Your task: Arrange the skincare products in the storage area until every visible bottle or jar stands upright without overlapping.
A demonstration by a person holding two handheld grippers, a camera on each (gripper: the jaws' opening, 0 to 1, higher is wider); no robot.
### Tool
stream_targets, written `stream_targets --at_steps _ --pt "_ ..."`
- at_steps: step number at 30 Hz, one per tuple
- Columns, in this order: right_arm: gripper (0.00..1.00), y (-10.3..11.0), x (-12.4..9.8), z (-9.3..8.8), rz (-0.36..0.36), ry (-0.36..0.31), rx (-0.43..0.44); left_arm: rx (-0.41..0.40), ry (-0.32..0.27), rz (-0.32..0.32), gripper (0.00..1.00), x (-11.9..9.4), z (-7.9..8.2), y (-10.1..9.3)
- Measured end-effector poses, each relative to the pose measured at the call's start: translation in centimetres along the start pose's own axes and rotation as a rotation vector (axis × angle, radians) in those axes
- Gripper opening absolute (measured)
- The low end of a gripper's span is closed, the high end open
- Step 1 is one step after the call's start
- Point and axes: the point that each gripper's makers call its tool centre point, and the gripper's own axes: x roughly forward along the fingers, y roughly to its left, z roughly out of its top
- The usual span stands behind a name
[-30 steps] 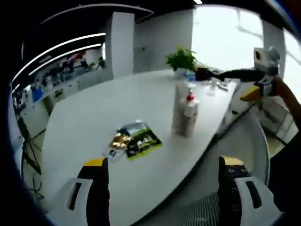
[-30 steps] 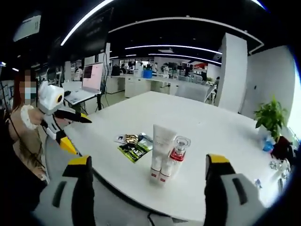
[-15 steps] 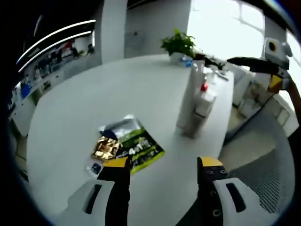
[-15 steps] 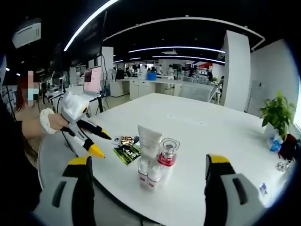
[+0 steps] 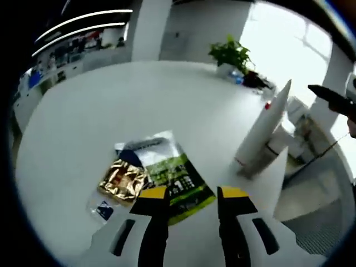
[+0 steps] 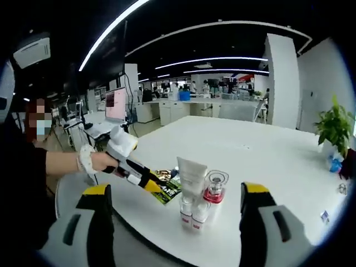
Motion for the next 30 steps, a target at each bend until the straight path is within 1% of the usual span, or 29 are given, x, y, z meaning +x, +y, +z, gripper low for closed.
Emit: stream_targets --at_steps 2,3,4,6,8,9,11,12,15,17,18,19,21,23,24,25,26,27,28,29,30 --pt "0.91 0.6 0.1 0.1 -0.003 0.009 0.034 0.004 0.001 0.008 0.29 0.5 0.2 0.6" --pt "0.88 0.9 0.3 0.2 -0.015 0.003 0.069 0.003 0.004 0.005 0.29 0.7 0.2 0.8" --pt "0.83 1.3 0.5 0.3 -0.004 -0.002 0.076 -0.003 0.009 -0.004 0.29 1.0 0.2 1.0" --pt "0.79 2.5 1.1 0.0 0.027 0.007 0.118 -0.023 0.02 -0.015 0.31 1.3 0.1 1.1" --pt "0.73 3.4 1.9 -0.4 0.041 0.024 0.12 -0.009 0.02 -0.033 0.31 1.6 0.0 1.0" --pt "0.71 3.9 2.3 -0.5 0.042 0.028 0.116 -0.009 0.027 -0.036 0.31 1.6 -0.1 0.9" --pt "0.7 4.5 2.8 -0.7 0.046 0.037 0.114 0.012 0.037 -0.063 0.33 1.8 -0.5 0.8" --pt "0.69 5.5 3.6 -1.1 0.054 0.056 0.119 0.011 0.039 -0.065 0.33 1.8 -0.7 0.9" --pt "0.66 6.9 4.7 -1.3 0.043 0.07 0.11 0.024 0.067 -0.092 0.34 1.9 -1.5 1.1" --pt "0.64 7.5 5.7 -1.7 0.028 0.086 0.104 0.034 0.038 -0.093 0.35 1.8 -1.2 1.4" --pt "0.63 7.8 6.3 -2.4 0.024 0.113 0.102 0.033 0.036 -0.094 0.36 1.8 -1.1 1.7" --pt "0.63 8.0 6.8 -2.6 0.022 0.113 0.103 0.032 0.034 -0.093 0.37 1.7 -1.1 1.9" --pt "0.59 8.3 8.3 -3.4 0.023 0.118 0.121 0.037 0.022 -0.091 0.35 1.7 -1.1 2.6" --pt "0.55 8.4 9.6 -4.2 0.023 0.124 0.178 0.06 0.02 -0.076 0.31 1.6 -1.3 3.5" --pt "0.54 8.1 10.2 -4.5 0.022 0.124 0.201 0.065 0.019 -0.079 0.31 1.5 -1.3 3.7" --pt "0.54 8.2 11.0 -5.1 0.031 0.143 0.224 0.053 0.008 -0.076 0.31 1.3 -1.2 4.3" --pt "0.54 8.1 11.4 -5.3 0.026 0.148 0.235 0.047 0.004 -0.075 0.34 1.3 -1.1 4.4" --pt "0.54 8.0 12.1 -5.5 0.024 0.149 0.233 0.034 -0.003 -0.071 0.37 1.2 -1.0 5.0" --pt "0.54 7.9 12.3 -5.7 0.022 0.154 0.236 0.031 -0.002 -0.071 0.38 1.2 -1.1 5.3" --pt "0.54 7.7 13.0 -6.2 0.008 0.174 0.245 0.026 -0.016 -0.081 0.37 1.2 -0.8 5.5" --pt "0.54 7.7 13.2 -6.3 0.008 0.178 0.238 0.021 -0.011 -0.085 0.35 1.2 -0.9 5.7"
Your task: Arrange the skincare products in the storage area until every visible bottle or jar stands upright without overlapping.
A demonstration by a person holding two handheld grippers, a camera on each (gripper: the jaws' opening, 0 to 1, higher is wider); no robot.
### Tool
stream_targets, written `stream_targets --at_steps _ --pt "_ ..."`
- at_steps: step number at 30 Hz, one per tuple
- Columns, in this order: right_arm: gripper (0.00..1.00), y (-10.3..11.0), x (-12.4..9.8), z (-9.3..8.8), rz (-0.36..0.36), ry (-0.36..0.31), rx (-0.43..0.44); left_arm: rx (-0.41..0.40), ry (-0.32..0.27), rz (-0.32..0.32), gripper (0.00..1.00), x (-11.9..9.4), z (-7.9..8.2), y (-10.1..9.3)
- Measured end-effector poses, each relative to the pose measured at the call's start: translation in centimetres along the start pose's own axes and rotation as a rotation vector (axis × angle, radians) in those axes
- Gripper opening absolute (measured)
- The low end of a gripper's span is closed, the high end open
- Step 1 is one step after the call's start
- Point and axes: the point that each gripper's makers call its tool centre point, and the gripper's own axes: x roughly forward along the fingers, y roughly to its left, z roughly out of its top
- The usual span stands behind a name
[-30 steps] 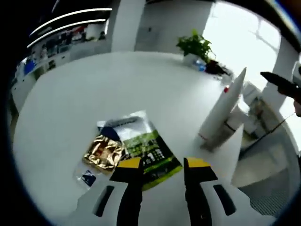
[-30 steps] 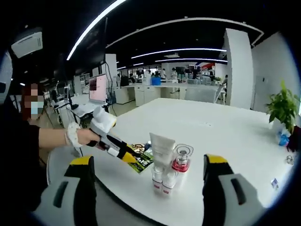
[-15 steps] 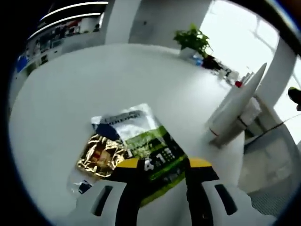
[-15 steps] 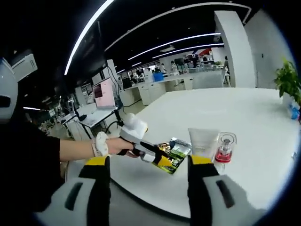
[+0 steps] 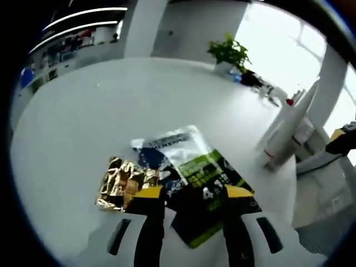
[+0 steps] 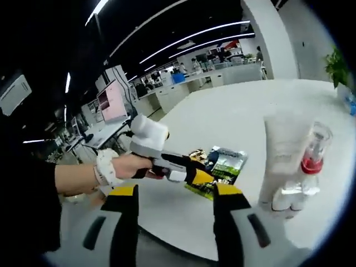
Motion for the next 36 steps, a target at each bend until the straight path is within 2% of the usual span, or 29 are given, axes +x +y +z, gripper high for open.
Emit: stream_targets --at_steps 2,4,6,8,14,19,22,25,32,36 --pt "0.52 -0.7 0.9 -0.2 -0.033 0.01 0.002 0.003 -0.003 -0.014 0.34 -0.1 0.1 -0.1" --pt "0.46 -1.4 1.8 -0.3 -0.056 0.008 0.012 0.005 -0.007 -0.024 0.32 -0.2 0.0 0.0" --pt "0.42 -2.4 2.7 -0.8 -0.108 0.025 0.05 -0.002 -0.015 -0.032 0.31 -0.1 0.1 0.4" --pt "0.43 -3.1 3.6 -1.5 -0.136 0.066 0.061 -0.007 -0.021 -0.042 0.3 -0.2 0.2 0.7" --pt "0.43 -5.3 6.4 -3.1 -0.201 0.107 0.125 -0.037 -0.043 -0.047 0.32 -0.6 0.6 2.0" --pt "0.41 -6.3 8.0 -4.2 -0.222 0.136 0.146 -0.033 -0.062 -0.03 0.31 -1.1 0.8 3.1" --pt "0.4 -6.8 8.6 -4.4 -0.232 0.144 0.151 -0.035 -0.037 -0.024 0.32 -1.0 0.3 3.8" --pt "0.4 -7.7 9.2 -5.0 -0.259 0.169 0.152 -0.051 -0.049 -0.023 0.31 -1.1 0.6 4.1" --pt "0.38 -8.3 10.3 -5.5 -0.281 0.172 0.167 -0.051 -0.032 -0.042 0.27 -1.0 0.8 4.1" --pt "0.36 -8.5 10.6 -5.1 -0.278 0.139 0.201 -0.065 -0.026 -0.041 0.22 -1.0 0.7 4.3"
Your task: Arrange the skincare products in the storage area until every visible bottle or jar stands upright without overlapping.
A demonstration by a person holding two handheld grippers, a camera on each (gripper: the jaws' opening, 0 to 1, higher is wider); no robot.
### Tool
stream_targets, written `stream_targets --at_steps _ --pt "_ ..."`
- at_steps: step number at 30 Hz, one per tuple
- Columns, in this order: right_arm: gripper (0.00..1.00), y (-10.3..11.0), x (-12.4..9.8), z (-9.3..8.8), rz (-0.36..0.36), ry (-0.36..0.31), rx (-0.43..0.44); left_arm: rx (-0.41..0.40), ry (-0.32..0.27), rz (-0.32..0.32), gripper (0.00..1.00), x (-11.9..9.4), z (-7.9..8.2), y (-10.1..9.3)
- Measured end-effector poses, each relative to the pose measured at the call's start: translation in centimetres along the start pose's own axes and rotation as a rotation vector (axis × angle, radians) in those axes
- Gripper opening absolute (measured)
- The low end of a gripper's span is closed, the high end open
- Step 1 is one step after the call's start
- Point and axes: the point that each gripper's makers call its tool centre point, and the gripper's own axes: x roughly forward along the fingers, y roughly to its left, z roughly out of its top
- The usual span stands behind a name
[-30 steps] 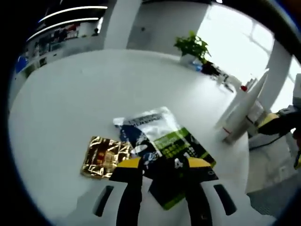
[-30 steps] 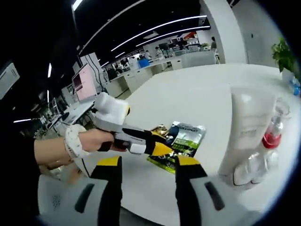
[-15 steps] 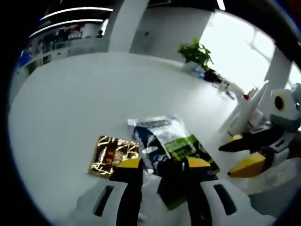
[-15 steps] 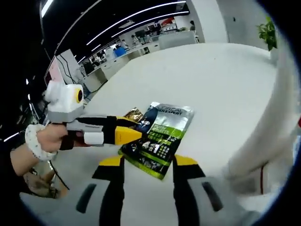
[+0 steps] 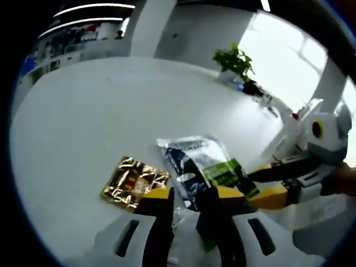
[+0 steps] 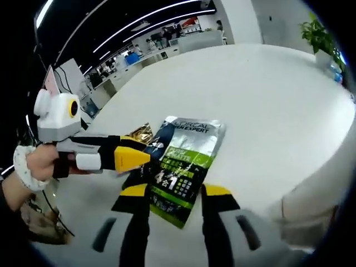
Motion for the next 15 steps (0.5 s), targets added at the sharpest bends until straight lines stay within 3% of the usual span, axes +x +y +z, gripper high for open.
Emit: stream_targets --at_steps 2,5,6,7,10,13,15 --pt "0.33 0.0 0.1 0.1 0.009 -0.018 0.049 -0.019 -0.007 -0.007 0.18 0.1 0.0 0.0" --pt "0.33 0.0 0.0 0.4 0.024 -0.071 0.186 -0.062 -0.016 -0.02 0.18 0.0 -0.1 -0.1" --pt "0.32 -0.1 0.0 0.4 0.024 -0.078 0.212 -0.077 -0.021 -0.022 0.17 0.0 -0.1 0.0" --pt "0.31 -0.2 0.0 0.4 0.031 -0.083 0.183 -0.088 -0.023 -0.019 0.15 -0.1 -0.1 0.1" --pt "0.23 0.1 0.2 -0.1 0.026 -0.093 0.294 -0.126 -0.03 -0.009 0.08 -0.2 -0.3 0.5" --pt "0.2 0.8 0.3 -0.4 0.034 -0.095 0.254 -0.147 -0.021 -0.024 0.02 -0.2 -0.6 0.4" --pt "0.16 0.9 0.1 -0.3 0.037 -0.112 0.282 -0.144 -0.025 0.004 0.0 -0.4 -0.7 0.9"
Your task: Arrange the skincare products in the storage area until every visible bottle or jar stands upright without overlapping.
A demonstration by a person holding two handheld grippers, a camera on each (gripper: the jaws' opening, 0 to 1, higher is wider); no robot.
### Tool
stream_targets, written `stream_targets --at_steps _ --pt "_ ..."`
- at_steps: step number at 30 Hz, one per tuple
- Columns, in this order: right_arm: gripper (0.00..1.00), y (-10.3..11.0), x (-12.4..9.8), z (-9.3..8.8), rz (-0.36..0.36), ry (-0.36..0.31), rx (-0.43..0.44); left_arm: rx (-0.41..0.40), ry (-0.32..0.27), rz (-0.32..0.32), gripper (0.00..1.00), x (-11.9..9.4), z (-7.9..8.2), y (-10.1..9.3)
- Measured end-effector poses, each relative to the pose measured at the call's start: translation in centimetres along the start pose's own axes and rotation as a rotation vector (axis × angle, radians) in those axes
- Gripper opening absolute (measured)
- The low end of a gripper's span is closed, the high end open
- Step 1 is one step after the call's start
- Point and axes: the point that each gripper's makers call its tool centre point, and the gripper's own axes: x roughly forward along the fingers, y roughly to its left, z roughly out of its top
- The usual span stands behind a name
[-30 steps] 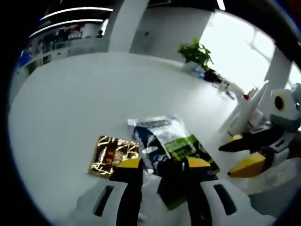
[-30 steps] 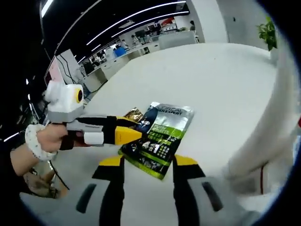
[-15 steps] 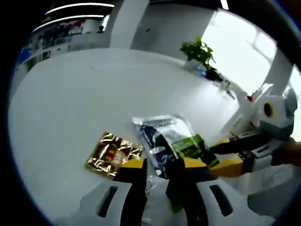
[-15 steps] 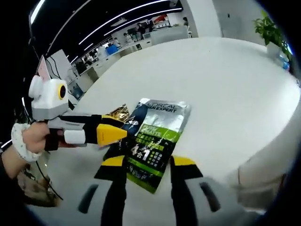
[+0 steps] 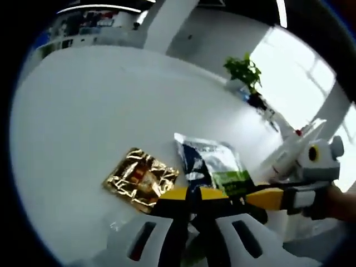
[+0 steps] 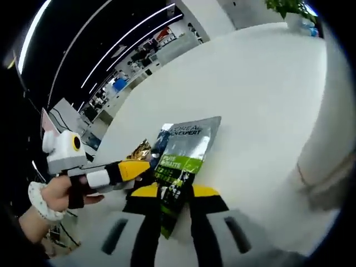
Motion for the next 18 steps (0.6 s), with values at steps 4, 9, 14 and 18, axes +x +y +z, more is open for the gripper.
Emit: stream_targets --at_steps 4,9,14,18 --pt "0.08 0.6 -0.6 1.5 0.025 -0.052 0.037 -0.064 -0.033 -0.013 0.0 -0.6 0.6 0.2" --pt "0.05 2.6 -1.5 3.1 0.077 -0.106 -0.049 -0.073 -0.088 -0.013 0.0 -1.5 1.9 0.1" --pt "0.01 5.0 -3.2 5.1 0.201 -0.196 0.089 -0.118 -0.13 -0.061 0.0 -2.3 2.5 -0.8" --pt "0.01 6.1 -4.4 5.6 0.237 -0.201 0.068 -0.1 -0.156 -0.109 0.0 -2.8 2.9 -1.8"
